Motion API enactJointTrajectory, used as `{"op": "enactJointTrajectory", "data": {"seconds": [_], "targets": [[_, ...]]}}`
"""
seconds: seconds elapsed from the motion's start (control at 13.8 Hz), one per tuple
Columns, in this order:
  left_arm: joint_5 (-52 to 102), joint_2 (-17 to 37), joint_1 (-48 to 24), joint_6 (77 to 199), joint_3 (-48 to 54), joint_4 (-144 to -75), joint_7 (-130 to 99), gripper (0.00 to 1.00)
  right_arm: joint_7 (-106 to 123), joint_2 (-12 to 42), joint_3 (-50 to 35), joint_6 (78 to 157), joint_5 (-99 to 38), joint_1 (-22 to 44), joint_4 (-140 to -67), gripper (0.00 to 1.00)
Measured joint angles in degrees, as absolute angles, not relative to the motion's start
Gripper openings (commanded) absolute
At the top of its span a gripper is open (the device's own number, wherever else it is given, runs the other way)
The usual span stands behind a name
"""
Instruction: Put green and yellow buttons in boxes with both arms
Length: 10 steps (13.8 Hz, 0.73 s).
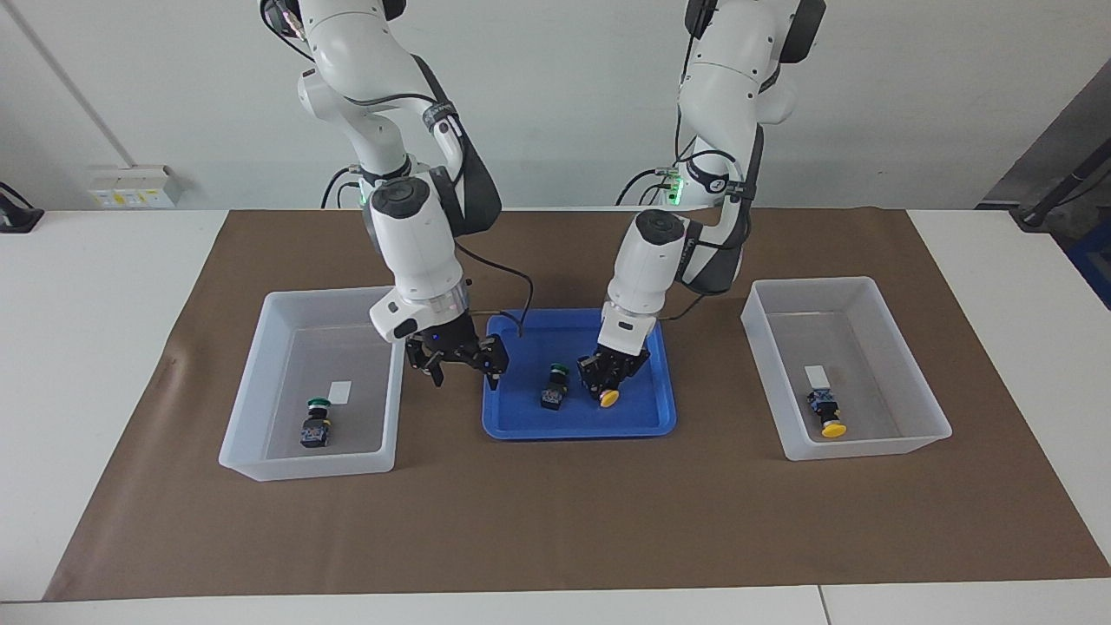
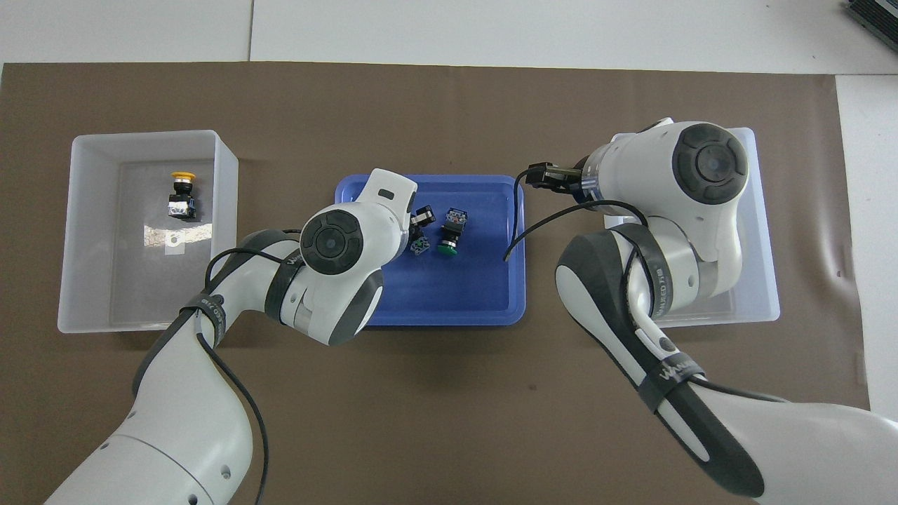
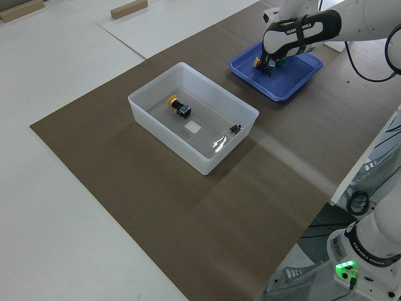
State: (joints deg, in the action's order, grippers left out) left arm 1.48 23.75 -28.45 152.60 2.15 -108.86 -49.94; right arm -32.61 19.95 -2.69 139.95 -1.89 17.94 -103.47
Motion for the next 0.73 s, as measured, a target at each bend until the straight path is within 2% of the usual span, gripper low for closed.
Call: {"op": "enactJointTrajectory", "data": {"seconds": [0.36, 0.73], "targets": [[1.46, 15.99, -17.41, 149.19, 1.51, -108.07, -36.42, 0.0, -39.24, 24.85, -2.76, 147.84, -1.89, 23.7, -103.47, 1.0], [1.48, 14.21, -8.34, 135.58, 1.61, -103.3, -15.71, 0.0, -41.66, 28.59, -2.72, 151.02, -1.88, 27.9, -103.33, 1.0]]}}
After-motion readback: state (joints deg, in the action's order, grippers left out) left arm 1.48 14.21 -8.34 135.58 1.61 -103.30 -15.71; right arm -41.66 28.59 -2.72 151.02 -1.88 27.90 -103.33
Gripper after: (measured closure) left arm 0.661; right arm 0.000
